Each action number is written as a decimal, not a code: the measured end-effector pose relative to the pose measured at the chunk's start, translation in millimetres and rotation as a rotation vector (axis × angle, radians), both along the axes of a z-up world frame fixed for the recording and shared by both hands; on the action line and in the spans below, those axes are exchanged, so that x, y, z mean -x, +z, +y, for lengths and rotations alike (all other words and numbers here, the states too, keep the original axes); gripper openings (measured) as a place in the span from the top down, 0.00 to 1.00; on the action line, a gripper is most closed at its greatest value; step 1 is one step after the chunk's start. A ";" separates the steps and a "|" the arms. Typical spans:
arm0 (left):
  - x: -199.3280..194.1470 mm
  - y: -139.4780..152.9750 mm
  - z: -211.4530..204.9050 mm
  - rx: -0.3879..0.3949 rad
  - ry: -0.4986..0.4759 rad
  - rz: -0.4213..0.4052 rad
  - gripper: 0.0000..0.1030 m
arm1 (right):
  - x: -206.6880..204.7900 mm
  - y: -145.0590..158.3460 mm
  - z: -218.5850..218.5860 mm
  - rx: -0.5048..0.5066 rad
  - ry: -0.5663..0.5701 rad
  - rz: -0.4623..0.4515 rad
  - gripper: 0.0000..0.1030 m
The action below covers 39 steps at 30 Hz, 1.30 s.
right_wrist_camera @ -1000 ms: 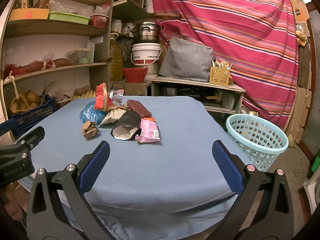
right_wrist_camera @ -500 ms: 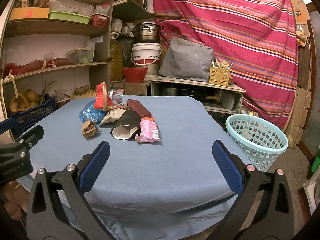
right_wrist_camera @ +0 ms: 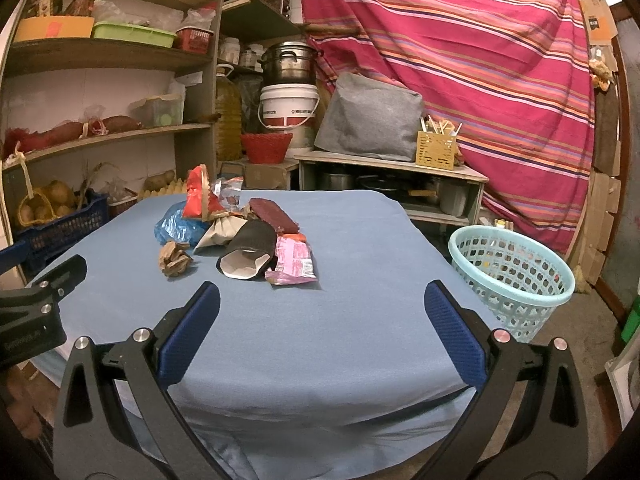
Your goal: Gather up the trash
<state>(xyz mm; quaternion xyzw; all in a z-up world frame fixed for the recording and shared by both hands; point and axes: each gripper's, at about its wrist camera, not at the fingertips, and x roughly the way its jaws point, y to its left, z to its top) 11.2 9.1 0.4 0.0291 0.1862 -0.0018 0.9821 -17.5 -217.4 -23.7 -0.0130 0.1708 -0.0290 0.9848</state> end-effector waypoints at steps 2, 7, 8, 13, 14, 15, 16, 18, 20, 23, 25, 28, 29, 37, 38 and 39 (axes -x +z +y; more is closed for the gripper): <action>-5.7 2.2 -2.3 -0.011 0.018 0.008 0.04 | -2.8 2.6 -1.5 -0.003 -0.002 0.001 0.04; -28.0 18.1 0.1 -0.011 0.048 0.024 0.04 | -18.8 17.7 -4.7 -0.011 0.000 0.009 0.04; -33.7 24.1 0.5 -0.013 0.054 0.019 0.04 | -21.4 21.0 -4.6 -0.007 -0.001 0.006 0.04; -65.3 53.2 4.2 -0.020 0.059 -0.028 0.04 | -52.2 41.6 -7.4 -0.027 0.018 0.022 0.04; -74.7 58.4 5.6 -0.010 0.057 -0.030 0.04 | -60.0 45.9 -8.3 -0.027 0.019 0.020 0.04; -85.2 62.8 6.8 -0.001 0.053 -0.027 0.04 | -65.3 48.9 -9.2 -0.025 0.019 0.016 0.04; -92.6 65.7 7.7 0.005 0.050 -0.023 0.04 | -75.7 53.5 -10.4 -0.020 0.018 0.016 0.04; -115.4 71.6 9.7 0.021 0.039 -0.001 0.04 | -94.9 58.8 -11.9 -0.021 0.016 0.029 0.04; -138.3 75.9 11.6 0.035 0.028 0.026 0.04 | -112.7 60.8 -13.2 -0.030 0.023 0.049 0.04; -165.5 76.9 15.9 0.043 0.067 0.042 0.04 | -148.2 56.6 -14.9 -0.036 0.026 0.119 0.04; -179.7 74.8 17.2 0.035 0.089 0.050 0.04 | -171.2 50.9 -17.7 -0.062 0.023 0.173 0.04; -196.8 63.8 21.5 0.041 0.102 0.077 0.04 | -198.6 37.7 -16.9 -0.070 0.014 0.228 0.04; -202.7 56.0 23.2 0.051 0.101 0.104 0.04 | -203.4 31.7 -14.7 -0.056 0.020 0.237 0.04; -219.2 16.1 16.5 0.064 0.054 0.261 0.04 | -214.4 1.4 -16.0 0.003 0.022 0.299 0.04; -216.7 11.4 12.1 0.054 0.046 0.270 0.04 | -214.3 1.5 -18.2 0.008 0.020 0.301 0.04; -214.2 7.3 8.6 0.052 0.040 0.277 0.04 | -213.9 1.2 -19.8 0.010 0.021 0.305 0.04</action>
